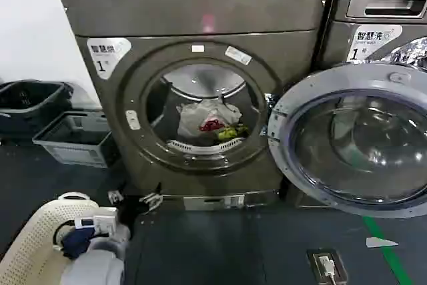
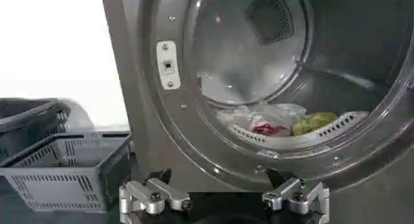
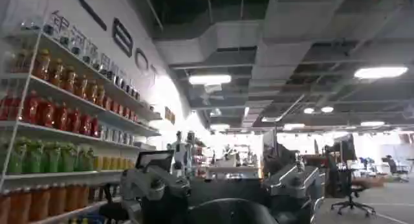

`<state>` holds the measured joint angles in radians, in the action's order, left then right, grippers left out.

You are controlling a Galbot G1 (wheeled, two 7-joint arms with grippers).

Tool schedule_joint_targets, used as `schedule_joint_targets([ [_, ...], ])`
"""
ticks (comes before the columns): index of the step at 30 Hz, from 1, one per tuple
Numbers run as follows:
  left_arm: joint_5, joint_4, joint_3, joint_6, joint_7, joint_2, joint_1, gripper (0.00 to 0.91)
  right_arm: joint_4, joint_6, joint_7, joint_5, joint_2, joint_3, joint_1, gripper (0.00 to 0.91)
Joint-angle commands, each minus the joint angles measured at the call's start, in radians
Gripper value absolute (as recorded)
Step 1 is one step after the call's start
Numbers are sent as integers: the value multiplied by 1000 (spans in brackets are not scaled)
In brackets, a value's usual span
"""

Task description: Grasp the clothes from the dryer.

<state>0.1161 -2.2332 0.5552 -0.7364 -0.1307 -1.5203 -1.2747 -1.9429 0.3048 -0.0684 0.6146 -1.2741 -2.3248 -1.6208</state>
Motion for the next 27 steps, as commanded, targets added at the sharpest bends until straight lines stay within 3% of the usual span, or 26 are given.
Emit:
schedule_joint_targets([
  [1,-1,2,1,-49,-3,-1,1,907,51,-148,-35,-49,-4,37,-2,907],
  [27,4,6,-9,-49,-5,-5,-4,907,74,-136,-62,-53,-6,41,-8,907],
])
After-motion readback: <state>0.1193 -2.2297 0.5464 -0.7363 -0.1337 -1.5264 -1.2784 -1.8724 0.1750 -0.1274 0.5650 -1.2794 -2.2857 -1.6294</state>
